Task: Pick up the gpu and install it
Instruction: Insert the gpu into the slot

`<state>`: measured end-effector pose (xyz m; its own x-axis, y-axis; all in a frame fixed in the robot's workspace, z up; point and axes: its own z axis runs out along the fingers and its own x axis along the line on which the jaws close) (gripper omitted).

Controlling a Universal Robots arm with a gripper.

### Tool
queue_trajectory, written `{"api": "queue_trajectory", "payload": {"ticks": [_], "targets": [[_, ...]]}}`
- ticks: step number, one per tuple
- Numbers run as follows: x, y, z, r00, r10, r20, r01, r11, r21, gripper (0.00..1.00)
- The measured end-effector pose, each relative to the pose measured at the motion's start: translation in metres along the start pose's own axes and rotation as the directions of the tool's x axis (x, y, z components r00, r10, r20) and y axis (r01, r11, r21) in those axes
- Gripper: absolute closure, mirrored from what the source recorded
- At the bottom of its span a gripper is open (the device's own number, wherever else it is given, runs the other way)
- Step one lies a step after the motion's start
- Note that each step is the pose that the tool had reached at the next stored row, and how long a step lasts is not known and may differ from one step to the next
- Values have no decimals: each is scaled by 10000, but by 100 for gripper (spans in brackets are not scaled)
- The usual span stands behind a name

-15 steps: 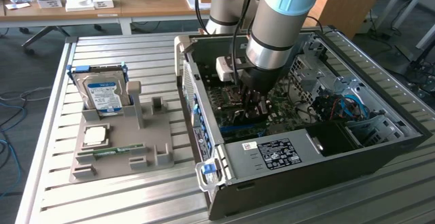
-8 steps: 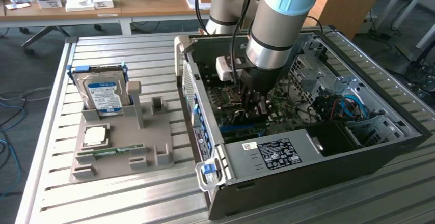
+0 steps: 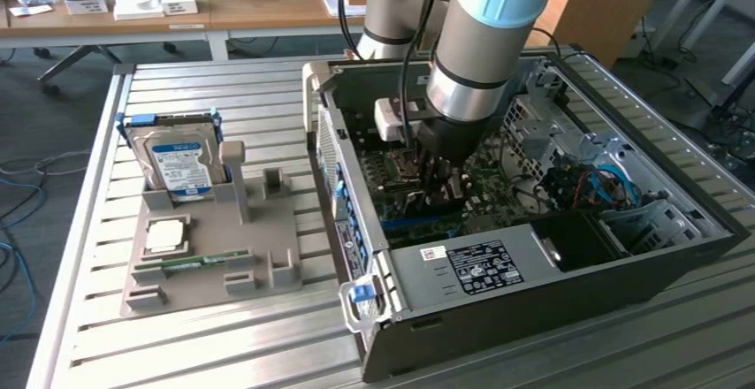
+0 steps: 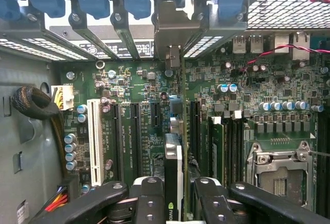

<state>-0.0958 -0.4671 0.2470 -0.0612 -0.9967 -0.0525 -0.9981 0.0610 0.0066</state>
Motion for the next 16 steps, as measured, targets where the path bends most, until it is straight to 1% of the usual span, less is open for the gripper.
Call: {"api": "queue_trajectory", "payload": {"ticks": [3, 16], "targets": [[1, 0, 5, 10000, 6, -11, -6, 10000, -1, 73], [1, 4, 33, 10000, 11, -9, -11, 10000, 4, 73]]}}
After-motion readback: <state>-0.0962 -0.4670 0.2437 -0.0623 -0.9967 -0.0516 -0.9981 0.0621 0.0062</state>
